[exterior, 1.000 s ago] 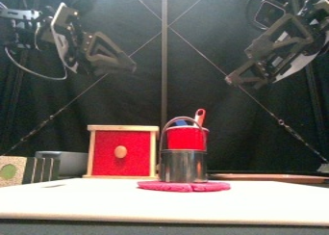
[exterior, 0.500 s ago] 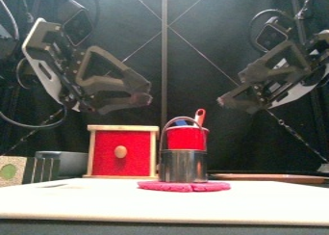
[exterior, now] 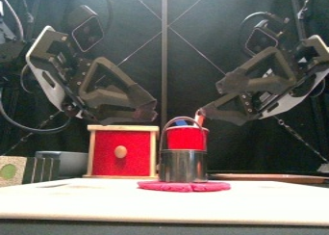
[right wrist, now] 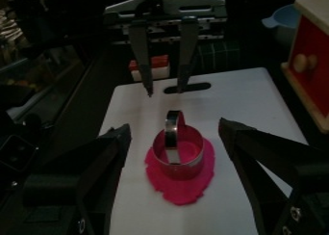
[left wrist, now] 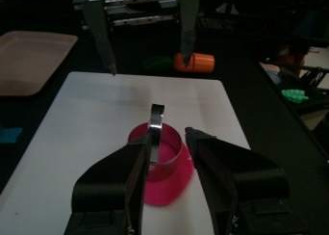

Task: Get the cutter from the drawer then cut the dough then place the extra dough in the bowl
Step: Cut the dough

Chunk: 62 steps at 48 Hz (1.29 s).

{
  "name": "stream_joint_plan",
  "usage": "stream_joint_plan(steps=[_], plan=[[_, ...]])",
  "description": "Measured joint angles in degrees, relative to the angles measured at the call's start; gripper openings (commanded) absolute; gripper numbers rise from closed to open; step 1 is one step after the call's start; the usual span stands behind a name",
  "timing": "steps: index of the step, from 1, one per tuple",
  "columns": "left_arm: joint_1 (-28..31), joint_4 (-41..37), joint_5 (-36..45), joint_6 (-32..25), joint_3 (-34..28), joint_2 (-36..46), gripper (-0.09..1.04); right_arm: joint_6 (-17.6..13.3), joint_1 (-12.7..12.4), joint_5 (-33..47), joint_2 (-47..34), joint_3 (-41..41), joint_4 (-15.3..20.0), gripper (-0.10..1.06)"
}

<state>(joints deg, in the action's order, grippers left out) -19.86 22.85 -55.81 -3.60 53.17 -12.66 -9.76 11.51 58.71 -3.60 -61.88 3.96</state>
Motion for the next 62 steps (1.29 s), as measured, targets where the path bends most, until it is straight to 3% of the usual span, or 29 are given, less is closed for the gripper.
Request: stream_joint_plan(steps=[11,18,25,33,62], plan=[[1.05,-0.09,0.88,-0.35,-0.18,0.0,0.74,-0.18,0.26,-13.8,4.22,2.9,0.35,1.01],[1.49,-0.18,0.97,-2.9,-0.18,0.0,0.74,0.09,0.09,-26.98,5.27,6.42,0.26,1.01],[1.49,-0.09,0.97,-5.89,-0.26,-0.09,0.74,0.35,-0.26,-32.96,5.27,8.79,0.35,1.01],[1.49,0.44,0.97,-6.77,-0.7,0.0,0.74,0.09,-0.44,-32.17,4.83,9.23,0.53,1.01],[1.76,1.93,0.97,-6.77,-0.79,0.0,0.74,0.53,-1.05,-16.35,-1.32,8.35,3.96,1.01]])
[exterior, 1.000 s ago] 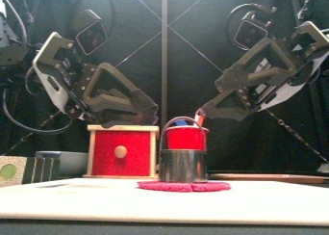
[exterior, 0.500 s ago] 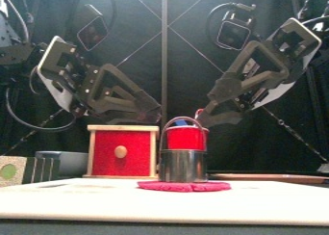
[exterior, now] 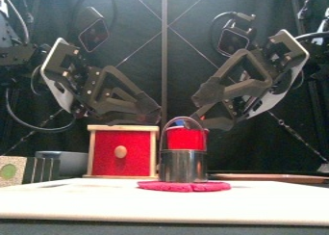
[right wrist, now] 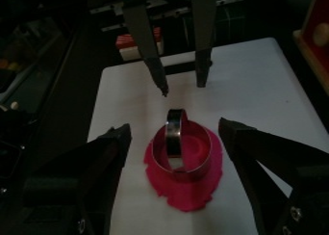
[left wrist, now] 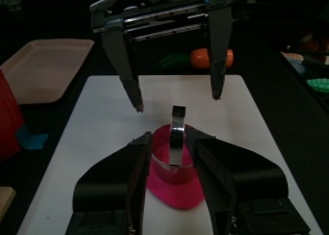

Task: Get the cutter from the drawer then cut the dough then place the extra dough in the bowl
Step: Cut the dough

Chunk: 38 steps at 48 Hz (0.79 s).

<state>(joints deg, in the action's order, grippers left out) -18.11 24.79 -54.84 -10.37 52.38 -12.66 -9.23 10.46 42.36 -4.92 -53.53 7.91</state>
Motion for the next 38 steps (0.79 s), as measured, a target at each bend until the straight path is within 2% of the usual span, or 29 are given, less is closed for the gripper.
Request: stream_joint_plan(steps=[11,38], plan=[[0.18,0.0,0.0,-0.09,0.0,0.0,0.74,0.0,-0.18,4.66,-2.64,-0.26,3.08,1.01],[0.18,0.09,0.09,0.0,-0.26,-0.09,0.74,0.18,0.62,5.63,-6.15,0.26,4.31,1.01]])
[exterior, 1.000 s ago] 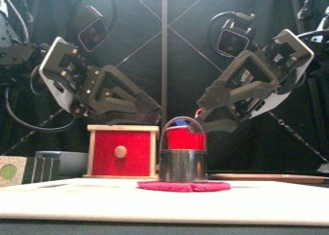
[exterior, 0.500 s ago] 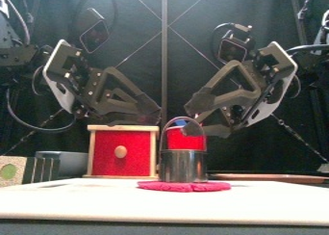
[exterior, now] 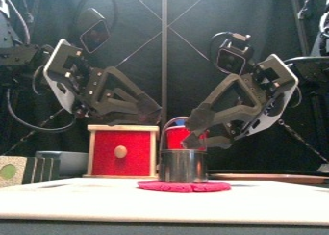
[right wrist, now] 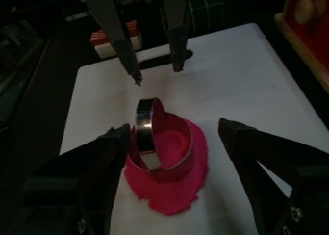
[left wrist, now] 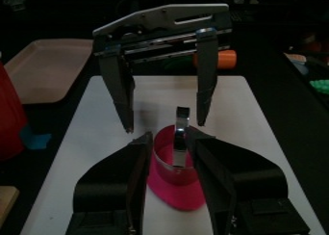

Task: Get the cutter from the drawer then cut the dough then place the extra dough in the bowl
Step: Cut the dough

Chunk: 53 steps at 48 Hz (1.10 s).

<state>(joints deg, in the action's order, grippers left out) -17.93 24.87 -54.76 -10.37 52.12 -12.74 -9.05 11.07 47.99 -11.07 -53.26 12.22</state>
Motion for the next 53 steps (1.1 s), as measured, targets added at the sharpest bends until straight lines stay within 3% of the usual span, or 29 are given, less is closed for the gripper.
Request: stream_joint_plan(steps=[25,53], plan=[[0.0,-0.18,1.85,0.0,-0.79,-1.58,0.76,-0.35,3.16,-0.35,-0.35,-0.26,2.46,1.01],[0.0,-0.53,5.98,-0.09,-3.52,-3.6,0.75,-0.26,3.87,-2.99,-0.44,1.49,2.46,1.01]])
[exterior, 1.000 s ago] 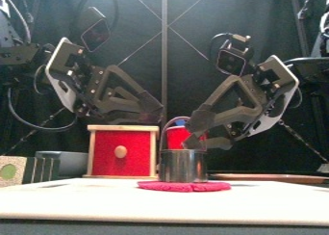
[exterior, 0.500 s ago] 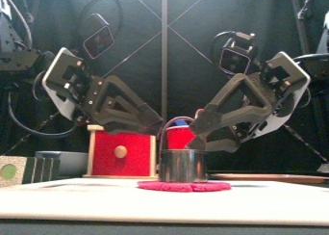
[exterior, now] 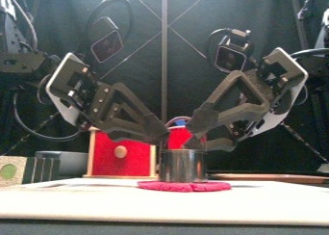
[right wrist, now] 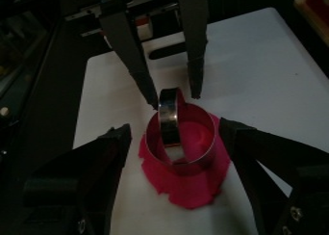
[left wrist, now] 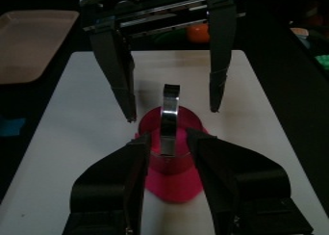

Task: Get the cutter from the drawer then cut the dough then place the extra dough in the bowl
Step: Cut the dough

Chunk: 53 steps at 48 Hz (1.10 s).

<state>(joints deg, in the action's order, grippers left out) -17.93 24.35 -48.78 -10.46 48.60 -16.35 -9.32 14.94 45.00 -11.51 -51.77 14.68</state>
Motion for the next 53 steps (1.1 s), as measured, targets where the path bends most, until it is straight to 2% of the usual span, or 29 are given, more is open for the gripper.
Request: stream_joint_plan(steps=[38,45,53], plan=[[0.09,-0.09,1.23,0.0,-0.53,-0.09,0.74,0.09,1.67,-0.97,2.29,-1.05,0.53,1.0],[0.09,-0.18,1.93,0.0,-0.62,-0.09,0.73,0.09,1.76,-1.05,2.29,-1.05,0.53,0.94],[0.09,-0.7,2.46,-0.09,-0.97,-0.09,0.73,0.18,1.67,-1.49,2.29,-1.14,0.53,0.76]])
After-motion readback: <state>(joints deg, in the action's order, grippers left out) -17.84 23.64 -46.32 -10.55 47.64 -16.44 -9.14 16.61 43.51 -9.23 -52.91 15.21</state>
